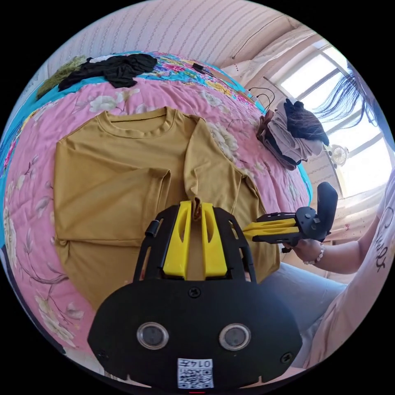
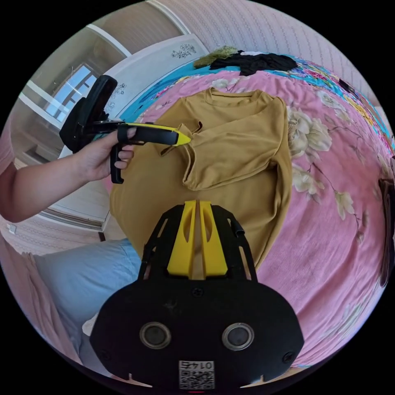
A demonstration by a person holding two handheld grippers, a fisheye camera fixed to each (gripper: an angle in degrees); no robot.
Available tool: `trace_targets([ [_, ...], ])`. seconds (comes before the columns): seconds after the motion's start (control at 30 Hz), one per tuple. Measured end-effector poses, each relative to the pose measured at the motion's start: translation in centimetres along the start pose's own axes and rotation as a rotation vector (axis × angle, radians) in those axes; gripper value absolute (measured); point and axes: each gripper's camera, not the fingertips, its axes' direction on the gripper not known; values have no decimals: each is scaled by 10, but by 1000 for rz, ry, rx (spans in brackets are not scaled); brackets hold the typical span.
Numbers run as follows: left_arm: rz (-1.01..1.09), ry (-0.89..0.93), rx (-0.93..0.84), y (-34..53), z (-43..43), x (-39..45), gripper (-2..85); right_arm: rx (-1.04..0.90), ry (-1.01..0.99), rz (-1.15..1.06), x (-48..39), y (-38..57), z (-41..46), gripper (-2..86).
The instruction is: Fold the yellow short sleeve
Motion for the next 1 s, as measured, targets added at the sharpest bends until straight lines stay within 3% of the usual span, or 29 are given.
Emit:
trace_targets([
  [0.2,-28,-102,-99,17,-30,-20,48,-17,-4,-16,-1,-6,9,2],
  [0.33,-20,-103,-38,3,-58,-24,48,56,60,52,22,-30,2,29],
  [0.57,195,3,156,-135,-45,-16,79,188,209,204,77,-76,-9,100],
  [0.7,233,72,90,-209,-8,-3,117,98,175,266,109,-92,23,101],
  [0.77,244,62,27,-228,7,0,102,101,160,284,120,-93,28,81],
  [0.83,252,62,-69,-242,20,1,35,122,124,304,135,-93,23,43],
  [1.0,298,85,-31,-277,6,17,-4,228,118,392,163,-85,-4,21],
])
